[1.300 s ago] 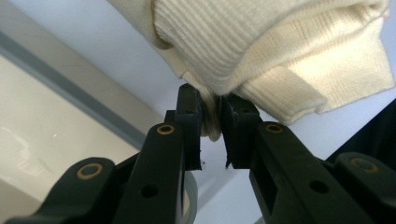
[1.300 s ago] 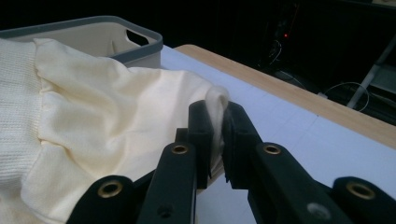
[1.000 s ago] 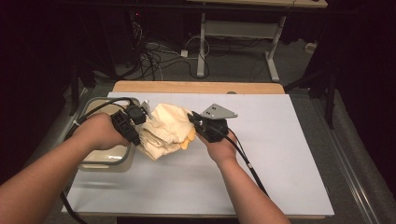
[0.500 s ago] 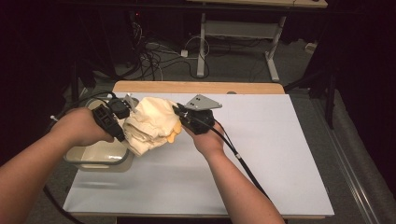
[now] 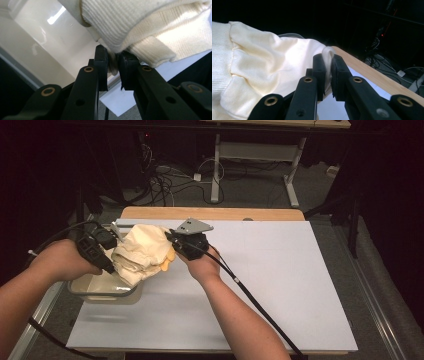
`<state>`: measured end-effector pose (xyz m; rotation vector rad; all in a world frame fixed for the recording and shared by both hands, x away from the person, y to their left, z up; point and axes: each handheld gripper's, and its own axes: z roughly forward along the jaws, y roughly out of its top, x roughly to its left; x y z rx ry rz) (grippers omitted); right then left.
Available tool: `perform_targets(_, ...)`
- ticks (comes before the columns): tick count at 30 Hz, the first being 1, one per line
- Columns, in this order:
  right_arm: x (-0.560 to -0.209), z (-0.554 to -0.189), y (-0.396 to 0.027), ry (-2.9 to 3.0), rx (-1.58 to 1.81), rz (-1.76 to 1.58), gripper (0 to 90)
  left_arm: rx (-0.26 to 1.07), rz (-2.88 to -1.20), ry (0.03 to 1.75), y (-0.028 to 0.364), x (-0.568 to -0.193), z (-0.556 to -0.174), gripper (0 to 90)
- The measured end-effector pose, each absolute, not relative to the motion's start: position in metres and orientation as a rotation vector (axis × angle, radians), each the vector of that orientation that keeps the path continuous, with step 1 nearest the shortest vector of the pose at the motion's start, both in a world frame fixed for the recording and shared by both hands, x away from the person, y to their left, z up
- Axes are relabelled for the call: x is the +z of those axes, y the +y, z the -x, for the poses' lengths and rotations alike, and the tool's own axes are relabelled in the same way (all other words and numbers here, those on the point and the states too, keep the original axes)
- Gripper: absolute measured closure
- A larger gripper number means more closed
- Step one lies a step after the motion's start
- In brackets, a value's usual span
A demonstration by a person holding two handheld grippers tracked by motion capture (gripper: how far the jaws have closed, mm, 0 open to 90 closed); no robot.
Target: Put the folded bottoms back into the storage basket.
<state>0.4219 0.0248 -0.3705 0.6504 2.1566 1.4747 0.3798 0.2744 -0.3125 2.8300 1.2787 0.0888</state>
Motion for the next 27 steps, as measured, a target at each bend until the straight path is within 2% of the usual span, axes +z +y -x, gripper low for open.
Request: perform_targets(27, -0.397, -0.44, 0.085, 2.245, 1.485, -0.624, 84.5, 0.089, -2.762, 1.409, 0.332, -0.338, -0.378, 76.8)
